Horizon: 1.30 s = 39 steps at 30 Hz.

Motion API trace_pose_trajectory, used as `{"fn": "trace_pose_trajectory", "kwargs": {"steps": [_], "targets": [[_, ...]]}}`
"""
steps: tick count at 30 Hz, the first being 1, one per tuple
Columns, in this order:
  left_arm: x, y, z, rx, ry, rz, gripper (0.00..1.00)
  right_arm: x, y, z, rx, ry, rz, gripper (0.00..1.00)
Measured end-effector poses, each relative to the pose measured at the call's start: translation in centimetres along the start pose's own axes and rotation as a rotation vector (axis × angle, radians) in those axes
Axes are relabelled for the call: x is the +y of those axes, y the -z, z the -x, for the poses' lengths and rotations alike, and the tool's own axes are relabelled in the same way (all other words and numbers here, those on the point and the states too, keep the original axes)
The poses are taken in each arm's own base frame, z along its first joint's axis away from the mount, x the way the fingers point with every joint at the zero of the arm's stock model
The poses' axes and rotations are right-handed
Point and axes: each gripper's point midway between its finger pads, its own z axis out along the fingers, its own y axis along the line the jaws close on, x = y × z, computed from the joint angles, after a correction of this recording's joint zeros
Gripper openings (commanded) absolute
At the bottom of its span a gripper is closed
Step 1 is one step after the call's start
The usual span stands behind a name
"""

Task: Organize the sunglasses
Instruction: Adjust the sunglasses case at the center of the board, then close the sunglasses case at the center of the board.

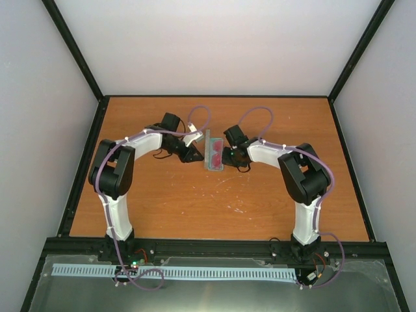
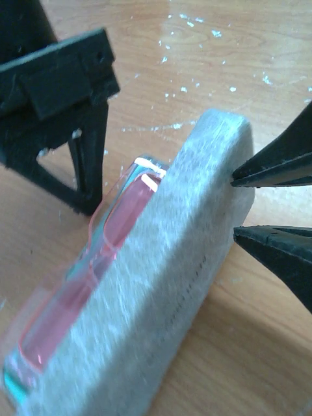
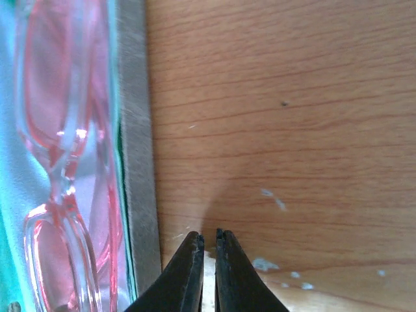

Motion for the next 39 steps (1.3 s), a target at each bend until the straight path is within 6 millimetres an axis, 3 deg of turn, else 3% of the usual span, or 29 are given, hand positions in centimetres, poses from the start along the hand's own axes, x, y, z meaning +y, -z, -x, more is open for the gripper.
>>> {"fn": "trace_pose_trajectory", "kwargs": {"steps": [4, 14, 20, 27, 39], "targets": [[-1.2, -0.3, 0.0, 0.005, -0.018, -0.003, 0.20, -0.9, 0.2, 0.2, -0.009, -0.016, -0.006, 0.08], [0.0, 0.6, 0.0, 0.029, -0.050, 0.103, 0.20, -2.1, 0.7, 1.5, -0.033, -0.058, 0.024, 0.07], [0.6, 1.1, 1.3, 0.008, -0.075, 0.132, 0.20, -0.1, 0.6, 3.1, -0.040, -0.058, 0.110, 0.07], [1.4, 1.7, 4.4, -0.046, -0.116, 0.159, 0.20, 0.7, -0.5, 2.7, -0.001, -0.056, 0.155, 0.06], [2.4, 0.1, 3.6, -0.030, -0.070, 0.135, 0.19, 1.0, -1.0, 2.4, 0.019, -0.056, 0.177, 0.07]]}}
